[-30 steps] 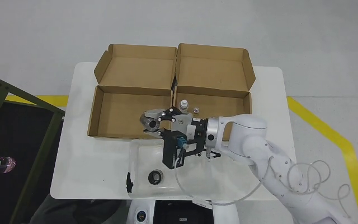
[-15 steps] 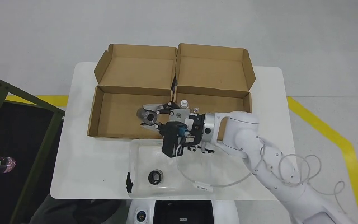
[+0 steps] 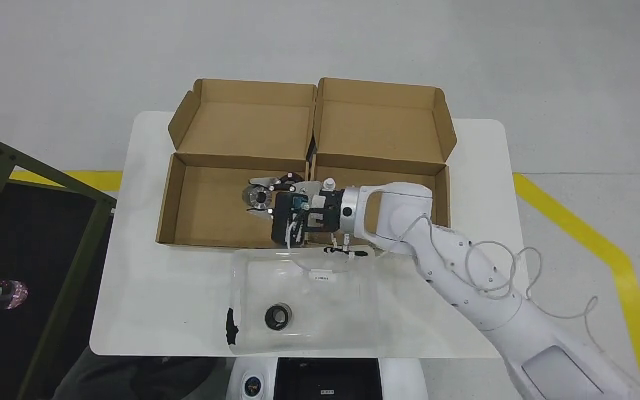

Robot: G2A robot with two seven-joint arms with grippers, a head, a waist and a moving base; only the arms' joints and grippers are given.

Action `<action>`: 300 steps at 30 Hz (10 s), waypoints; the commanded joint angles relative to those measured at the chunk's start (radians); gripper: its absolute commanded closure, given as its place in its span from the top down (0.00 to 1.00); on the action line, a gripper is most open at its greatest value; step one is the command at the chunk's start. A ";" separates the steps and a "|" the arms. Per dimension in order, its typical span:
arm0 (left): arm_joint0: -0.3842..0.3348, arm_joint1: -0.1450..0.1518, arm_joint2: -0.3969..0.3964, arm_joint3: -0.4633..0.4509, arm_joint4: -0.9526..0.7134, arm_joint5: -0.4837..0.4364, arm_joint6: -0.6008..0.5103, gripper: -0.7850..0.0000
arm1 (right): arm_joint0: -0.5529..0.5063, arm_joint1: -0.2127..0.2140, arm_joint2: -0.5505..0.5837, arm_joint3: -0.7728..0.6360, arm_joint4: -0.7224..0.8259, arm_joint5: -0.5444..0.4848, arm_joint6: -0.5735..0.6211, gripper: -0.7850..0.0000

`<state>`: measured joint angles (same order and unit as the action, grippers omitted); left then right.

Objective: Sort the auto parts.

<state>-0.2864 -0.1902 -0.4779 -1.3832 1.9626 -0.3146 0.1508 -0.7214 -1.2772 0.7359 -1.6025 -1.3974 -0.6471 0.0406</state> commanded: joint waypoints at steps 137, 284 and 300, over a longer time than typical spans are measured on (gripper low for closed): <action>0.000 0.000 0.000 0.000 0.000 0.000 0.000 1.00 | -0.331 0.070 -0.037 -0.187 -0.127 -0.365 0.305 0.74; 0.000 0.000 0.000 0.000 0.000 0.000 0.000 1.00 | 0.190 -0.163 -0.197 0.452 0.085 -0.165 0.165 0.00; 0.000 0.000 0.000 0.000 0.000 0.000 0.000 1.00 | 0.223 -0.216 -0.232 0.592 0.081 -0.179 0.157 0.23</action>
<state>-0.2864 -0.1902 -0.4779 -1.3832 1.9626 -0.3146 0.1508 -0.4997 -1.4912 0.5044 -1.0162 -1.3153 -0.8253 0.1966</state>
